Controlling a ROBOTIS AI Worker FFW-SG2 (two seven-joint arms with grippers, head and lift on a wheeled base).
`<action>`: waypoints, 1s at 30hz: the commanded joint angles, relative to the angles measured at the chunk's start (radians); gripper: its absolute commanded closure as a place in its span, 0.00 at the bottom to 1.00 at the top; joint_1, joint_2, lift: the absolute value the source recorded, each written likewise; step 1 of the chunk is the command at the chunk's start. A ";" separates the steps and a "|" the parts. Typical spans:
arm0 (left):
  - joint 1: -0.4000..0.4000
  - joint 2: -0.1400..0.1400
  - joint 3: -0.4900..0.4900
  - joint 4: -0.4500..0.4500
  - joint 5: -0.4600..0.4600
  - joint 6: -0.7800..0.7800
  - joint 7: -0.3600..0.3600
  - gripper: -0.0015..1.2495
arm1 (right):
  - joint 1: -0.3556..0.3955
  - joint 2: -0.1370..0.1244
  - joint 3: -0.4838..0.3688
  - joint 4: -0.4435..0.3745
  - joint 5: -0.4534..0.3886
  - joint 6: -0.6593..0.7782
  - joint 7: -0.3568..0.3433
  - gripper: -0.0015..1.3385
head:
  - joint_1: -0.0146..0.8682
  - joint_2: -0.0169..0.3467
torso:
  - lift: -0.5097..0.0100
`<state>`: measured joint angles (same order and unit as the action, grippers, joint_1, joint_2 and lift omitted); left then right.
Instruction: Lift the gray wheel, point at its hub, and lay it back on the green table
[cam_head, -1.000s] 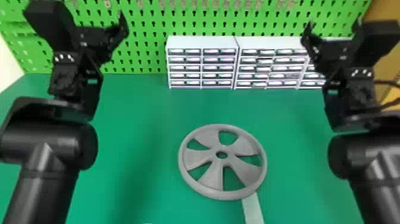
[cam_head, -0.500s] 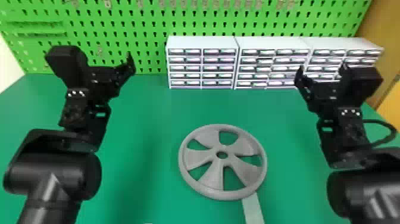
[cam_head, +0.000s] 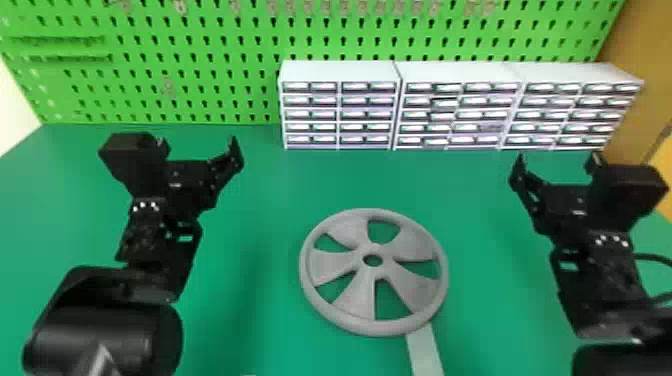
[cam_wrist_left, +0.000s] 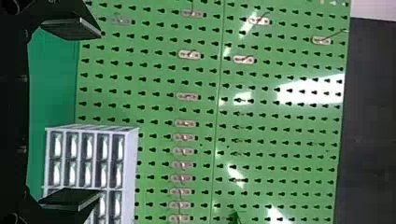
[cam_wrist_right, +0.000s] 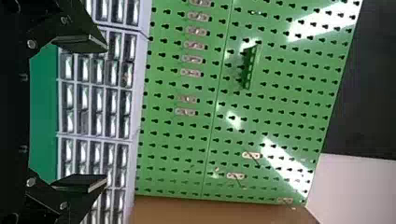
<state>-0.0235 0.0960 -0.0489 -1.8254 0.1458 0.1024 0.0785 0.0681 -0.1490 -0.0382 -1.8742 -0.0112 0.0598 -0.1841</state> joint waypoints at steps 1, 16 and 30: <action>0.046 -0.021 0.011 0.000 0.000 -0.018 -0.002 0.08 | 0.052 0.008 -0.015 -0.025 -0.004 0.000 0.000 0.22 | 0.80 0.18 | 0.80; 0.148 -0.042 0.018 0.005 -0.026 -0.099 -0.006 0.09 | 0.119 0.020 0.000 -0.011 -0.004 -0.011 0.000 0.22 | 0.80 0.18 | 0.80; 0.168 -0.042 -0.006 0.040 -0.028 -0.173 -0.025 0.09 | 0.144 0.003 0.027 0.006 -0.023 -0.066 0.002 0.22 | 0.80 0.18 | 0.80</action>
<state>0.1412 0.0537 -0.0478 -1.7937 0.1166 -0.0593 0.0556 0.2077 -0.1387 -0.0220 -1.8696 -0.0279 -0.0007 -0.1824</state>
